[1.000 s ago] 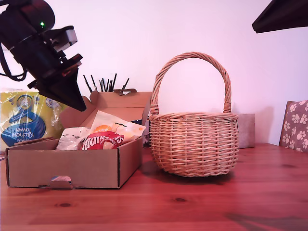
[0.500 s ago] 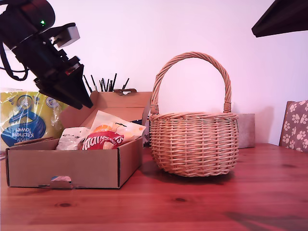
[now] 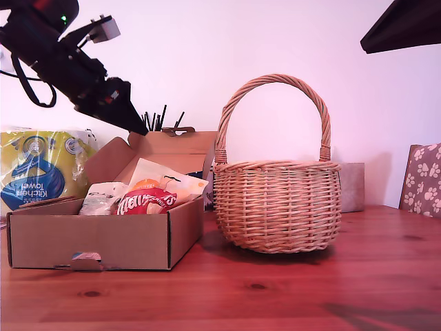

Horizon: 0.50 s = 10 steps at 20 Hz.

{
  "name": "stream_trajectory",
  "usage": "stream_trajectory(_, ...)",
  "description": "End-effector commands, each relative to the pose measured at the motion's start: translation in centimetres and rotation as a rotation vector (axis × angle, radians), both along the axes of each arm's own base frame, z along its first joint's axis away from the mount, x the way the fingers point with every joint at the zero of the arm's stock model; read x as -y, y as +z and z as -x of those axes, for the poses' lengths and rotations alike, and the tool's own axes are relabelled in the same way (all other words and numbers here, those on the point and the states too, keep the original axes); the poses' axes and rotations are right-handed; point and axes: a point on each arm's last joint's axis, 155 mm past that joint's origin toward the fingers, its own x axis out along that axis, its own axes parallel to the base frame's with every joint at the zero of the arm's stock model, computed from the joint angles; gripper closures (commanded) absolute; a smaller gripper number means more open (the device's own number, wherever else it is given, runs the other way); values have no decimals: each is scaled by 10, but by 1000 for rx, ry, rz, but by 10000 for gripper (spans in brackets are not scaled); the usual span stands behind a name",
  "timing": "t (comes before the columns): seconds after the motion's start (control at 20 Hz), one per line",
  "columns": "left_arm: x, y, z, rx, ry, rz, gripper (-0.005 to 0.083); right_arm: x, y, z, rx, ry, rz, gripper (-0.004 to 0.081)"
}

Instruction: Move the bags of Easter eggs from the cardboard box on the left into the woven basket on the right side.

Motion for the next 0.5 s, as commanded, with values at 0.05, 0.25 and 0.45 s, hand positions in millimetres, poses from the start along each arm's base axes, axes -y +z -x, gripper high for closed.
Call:
stream_trajectory(0.05, 4, -46, -9, -60, -26, -17, 165, 2, -5, -1, -10, -10, -3, 775)
stream_trajectory(0.25, 5, -81, -20, -119, -21, -30, 165, 2, -5, -1, -16, -12, -7, 775)
stream_trajectory(0.45, 13, -99, -7, -216, -65, -13, 169, 2, -5, -1, -16, -13, -7, 775)
